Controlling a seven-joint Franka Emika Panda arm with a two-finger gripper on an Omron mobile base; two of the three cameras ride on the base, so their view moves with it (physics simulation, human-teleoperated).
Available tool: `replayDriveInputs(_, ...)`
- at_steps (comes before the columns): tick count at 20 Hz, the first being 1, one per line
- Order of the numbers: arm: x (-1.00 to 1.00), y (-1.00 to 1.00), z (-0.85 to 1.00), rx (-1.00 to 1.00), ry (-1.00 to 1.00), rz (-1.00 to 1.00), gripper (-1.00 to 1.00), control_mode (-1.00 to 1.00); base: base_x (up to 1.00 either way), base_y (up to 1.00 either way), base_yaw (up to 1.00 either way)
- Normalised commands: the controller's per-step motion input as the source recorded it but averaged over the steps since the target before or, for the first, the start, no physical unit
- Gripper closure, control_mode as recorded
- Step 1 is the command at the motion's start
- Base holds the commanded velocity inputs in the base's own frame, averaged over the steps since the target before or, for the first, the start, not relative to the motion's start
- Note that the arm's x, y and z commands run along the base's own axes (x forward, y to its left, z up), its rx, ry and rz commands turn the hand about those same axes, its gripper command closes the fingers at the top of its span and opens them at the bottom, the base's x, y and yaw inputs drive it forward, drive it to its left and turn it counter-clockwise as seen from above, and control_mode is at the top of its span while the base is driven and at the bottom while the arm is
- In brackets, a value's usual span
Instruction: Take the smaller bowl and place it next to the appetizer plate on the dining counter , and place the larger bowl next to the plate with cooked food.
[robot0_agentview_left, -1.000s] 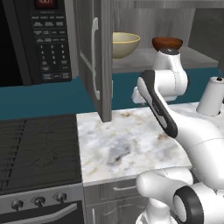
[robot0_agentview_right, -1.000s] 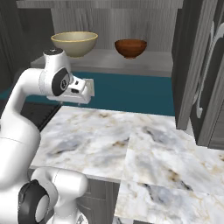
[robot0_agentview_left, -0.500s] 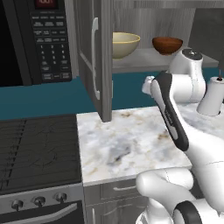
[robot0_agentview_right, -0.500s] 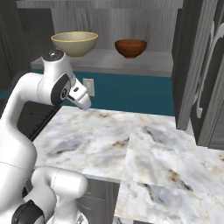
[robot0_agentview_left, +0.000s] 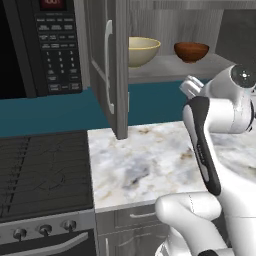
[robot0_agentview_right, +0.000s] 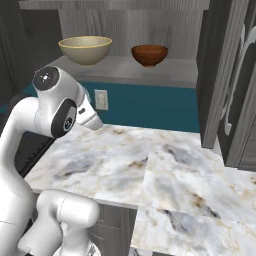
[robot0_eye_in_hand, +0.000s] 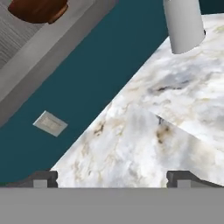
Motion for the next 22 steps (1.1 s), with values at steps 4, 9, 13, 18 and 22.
replayDriveInputs(4, -0.06, -0.42, 0.6, 0.16, -0.07, -0.23, -1.0, -1.0, 0.0, 0.0, 0.0)
replayDriveInputs(9, 0.0, -0.45, 0.57, 0.18, -0.1, -0.15, -1.0, -1.0, 0.0, 0.0, 0.0)
replayDriveInputs(13, 0.0, -0.51, 0.38, 0.25, -0.13, 0.0, -1.0, -1.0, 0.0, 0.0, 0.0)
replayDriveInputs(18, 0.21, -0.49, 0.25, 0.31, -0.18, 0.0, -1.0, -1.0, 0.0, 0.0, 0.0)
replayDriveInputs(22, 0.34, -0.31, 0.22, 0.16, -0.12, 0.0, -1.0, -1.0, 0.0, 0.0, 0.0)
